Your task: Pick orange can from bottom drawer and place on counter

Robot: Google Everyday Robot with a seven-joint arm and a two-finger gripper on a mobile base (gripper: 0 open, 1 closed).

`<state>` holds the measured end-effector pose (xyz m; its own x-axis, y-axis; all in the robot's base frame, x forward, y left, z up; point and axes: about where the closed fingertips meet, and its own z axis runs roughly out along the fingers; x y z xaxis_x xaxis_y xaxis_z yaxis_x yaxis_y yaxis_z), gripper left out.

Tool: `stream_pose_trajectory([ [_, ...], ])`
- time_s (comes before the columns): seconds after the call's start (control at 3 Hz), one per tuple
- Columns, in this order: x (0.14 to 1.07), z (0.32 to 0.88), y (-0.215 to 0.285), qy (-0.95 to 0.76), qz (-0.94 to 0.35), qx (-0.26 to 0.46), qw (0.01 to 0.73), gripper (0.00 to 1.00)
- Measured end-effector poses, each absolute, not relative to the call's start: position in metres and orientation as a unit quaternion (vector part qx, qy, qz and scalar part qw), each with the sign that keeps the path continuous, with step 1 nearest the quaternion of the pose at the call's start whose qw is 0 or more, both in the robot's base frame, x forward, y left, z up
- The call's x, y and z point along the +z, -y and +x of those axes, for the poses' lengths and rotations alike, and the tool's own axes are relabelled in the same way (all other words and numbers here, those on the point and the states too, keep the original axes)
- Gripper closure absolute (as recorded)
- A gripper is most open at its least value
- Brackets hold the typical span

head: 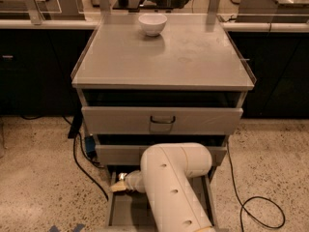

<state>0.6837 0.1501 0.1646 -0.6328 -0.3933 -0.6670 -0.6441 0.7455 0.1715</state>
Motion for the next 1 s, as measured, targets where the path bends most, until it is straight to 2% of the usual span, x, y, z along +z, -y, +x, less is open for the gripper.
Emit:
stream_pose_trajectory([
  [0.33,0.1659,0.6921,-0.1359,-0.889,-0.252,0.195,0.329,0.0],
  [1.0,0.1657,0.6926,-0.1411,-0.888,-0.258,0.199,0.325,0.0],
])
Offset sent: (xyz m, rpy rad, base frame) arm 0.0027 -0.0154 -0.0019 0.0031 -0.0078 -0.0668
